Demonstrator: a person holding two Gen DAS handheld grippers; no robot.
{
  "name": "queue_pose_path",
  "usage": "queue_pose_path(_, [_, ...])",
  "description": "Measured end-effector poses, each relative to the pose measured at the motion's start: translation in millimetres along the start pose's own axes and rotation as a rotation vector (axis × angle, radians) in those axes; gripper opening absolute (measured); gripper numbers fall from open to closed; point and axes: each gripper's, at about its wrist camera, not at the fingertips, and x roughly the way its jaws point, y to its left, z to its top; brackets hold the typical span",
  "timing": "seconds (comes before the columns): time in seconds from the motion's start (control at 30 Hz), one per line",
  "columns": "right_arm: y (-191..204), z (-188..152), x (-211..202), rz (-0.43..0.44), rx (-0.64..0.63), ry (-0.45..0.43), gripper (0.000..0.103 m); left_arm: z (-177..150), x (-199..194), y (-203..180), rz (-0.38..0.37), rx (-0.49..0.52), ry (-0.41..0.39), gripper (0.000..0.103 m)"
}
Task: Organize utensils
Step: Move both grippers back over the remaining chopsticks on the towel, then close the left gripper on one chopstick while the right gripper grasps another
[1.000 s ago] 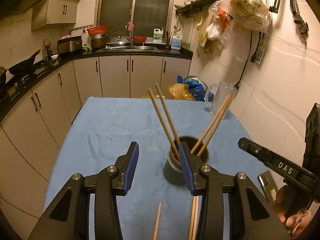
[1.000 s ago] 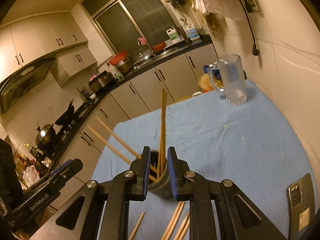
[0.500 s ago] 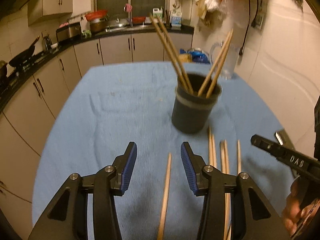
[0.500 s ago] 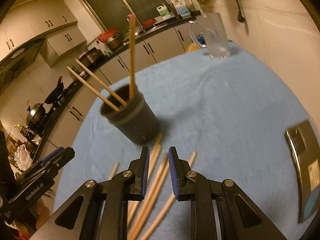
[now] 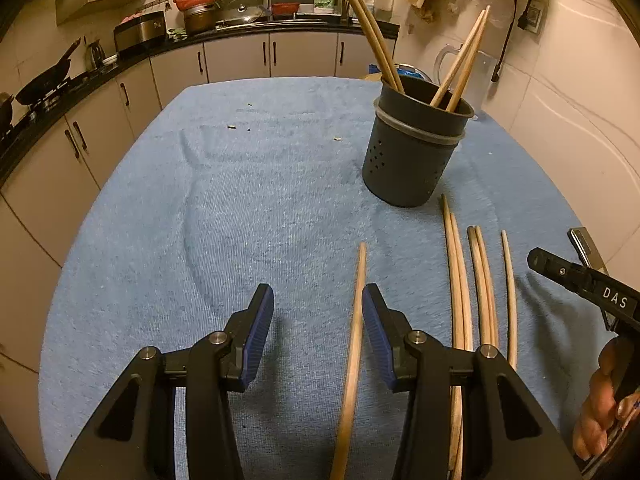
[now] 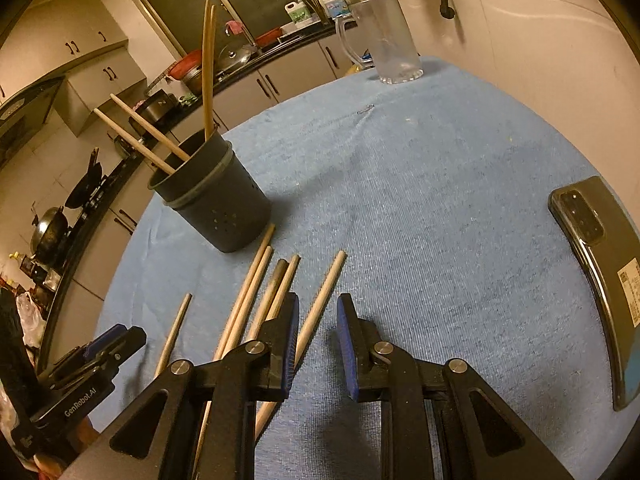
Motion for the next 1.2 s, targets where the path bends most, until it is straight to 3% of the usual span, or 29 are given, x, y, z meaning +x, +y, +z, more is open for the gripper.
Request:
queue_pose_path(0.23, [1, -5, 9, -0.008, -0.004, 0.02, 0.021, -3, 4, 1, -0.007, 0.003, 0.022, 0.045])
queue_pose_path(0.43, [0, -4, 7, -0.008, -0.001, 0.018, 0.021, -4, 20, 15, -0.109, -0.021, 0.134, 0.045])
queue_pose_path(0.63, [-4, -3, 6, 0.002, 0.012, 0.03, 0.021, -2, 20, 5, -0.149, 0.042, 0.154, 0.045])
queue_pose_path(0.8, [-5, 6, 10, 0.002, 0.027, 0.076, 0.021, -5, 24, -21, -0.012, 0.177, 0.134, 0.031])
queue_pose_path(0.83, [-6, 8, 12, -0.001, 0.033, 0.091, 0.021, -3, 25, -22, -0.012, 0.175, 0.137, 0.022])
queue_pose_path(0.87, [-6, 10, 14, 0.0, 0.042, 0.108, 0.021, -1, 26, -21, 0.0, 0.163, 0.14, 0.018])
queue_pose_path(1.0, [1, 20, 30, -0.023, 0.021, 0.174, 0.021, 7, 30, -6, 0.049, 0.097, 0.143, 0.015])
queue_pose_path(1.07, [5, 25, 40, -0.049, 0.012, 0.214, 0.021, 9, 31, 5, 0.056, 0.056, 0.149, 0.01])
queue_pose_path(1.2, [23, 31, 51, -0.119, -0.06, 0.247, 0.021, 13, 31, 22, 0.052, -0.012, 0.166, 0.009])
